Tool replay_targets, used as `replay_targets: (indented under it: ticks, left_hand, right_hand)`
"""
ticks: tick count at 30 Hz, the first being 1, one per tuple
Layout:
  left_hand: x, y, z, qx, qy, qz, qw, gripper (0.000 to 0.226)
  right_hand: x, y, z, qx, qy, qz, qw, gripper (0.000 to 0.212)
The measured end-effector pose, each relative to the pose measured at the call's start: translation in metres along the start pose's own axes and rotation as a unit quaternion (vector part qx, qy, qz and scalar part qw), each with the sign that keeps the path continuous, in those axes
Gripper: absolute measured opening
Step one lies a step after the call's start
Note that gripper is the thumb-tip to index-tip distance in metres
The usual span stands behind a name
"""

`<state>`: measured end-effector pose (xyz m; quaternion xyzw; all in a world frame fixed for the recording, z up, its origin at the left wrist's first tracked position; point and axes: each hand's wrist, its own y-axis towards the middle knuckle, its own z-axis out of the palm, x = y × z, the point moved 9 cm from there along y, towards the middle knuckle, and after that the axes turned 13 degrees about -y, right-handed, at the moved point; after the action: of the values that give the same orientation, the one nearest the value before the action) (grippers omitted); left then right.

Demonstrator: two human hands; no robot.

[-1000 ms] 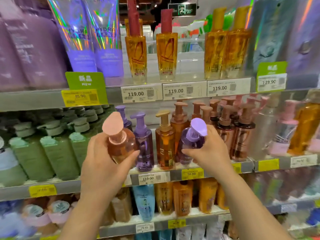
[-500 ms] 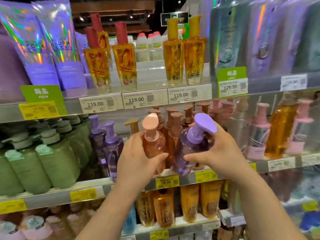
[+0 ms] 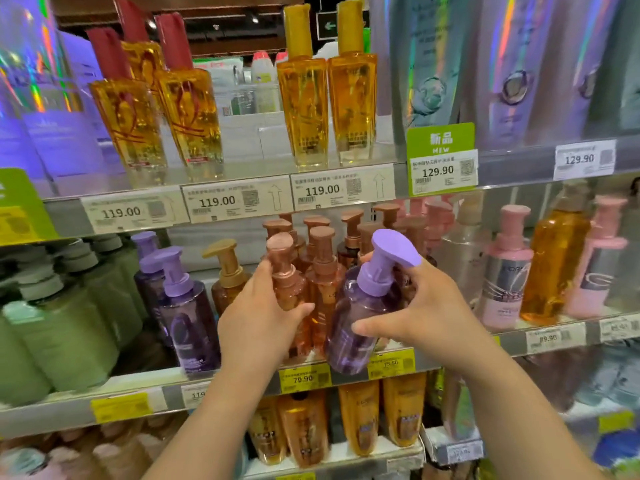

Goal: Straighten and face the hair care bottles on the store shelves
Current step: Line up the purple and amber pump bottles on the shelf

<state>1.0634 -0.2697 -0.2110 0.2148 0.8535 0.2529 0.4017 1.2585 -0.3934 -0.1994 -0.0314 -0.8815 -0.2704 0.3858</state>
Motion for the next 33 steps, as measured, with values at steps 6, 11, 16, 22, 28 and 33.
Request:
replay_targets:
  ticks: [6, 11, 16, 22, 28, 33]
  left_hand:
    - [-0.012, 0.002, -0.01, -0.022, 0.128, 0.029, 0.991, 0.079]
    - [-0.023, 0.008, -0.017, -0.026, 0.226, 0.08, 0.97, 0.054]
    - [-0.019, 0.011, -0.022, 0.01, 0.163, 0.094, 0.982, 0.038]
    - [0.011, 0.005, -0.067, -0.011, 0.003, 0.104, 0.994, 0.018]
    - [0.079, 0.002, -0.14, -0.083, -0.058, 0.042, 0.994, 0.012]
    - [0.124, -0.001, -0.187, -0.101, -0.028, 0.011, 0.994, 0.012]
  right_hand:
    - [-0.004, 0.026, 0.018, 0.003, -0.001, 0.01, 1.0, 0.078]
    - [0.007, 0.037, 0.028, -0.002, -0.007, -0.012, 1.0, 0.072]
    - [0.016, 0.045, 0.043, 0.009, 0.004, -0.002, 1.0, 0.08]
    - [0.043, 0.046, 0.075, 0.031, 0.0, -0.026, 0.999, 0.079]
    - [0.102, 0.044, 0.132, 0.052, -0.002, -0.088, 0.995, 0.071]
    - [0.152, 0.047, 0.191, 0.075, 0.014, -0.114, 0.991, 0.072]
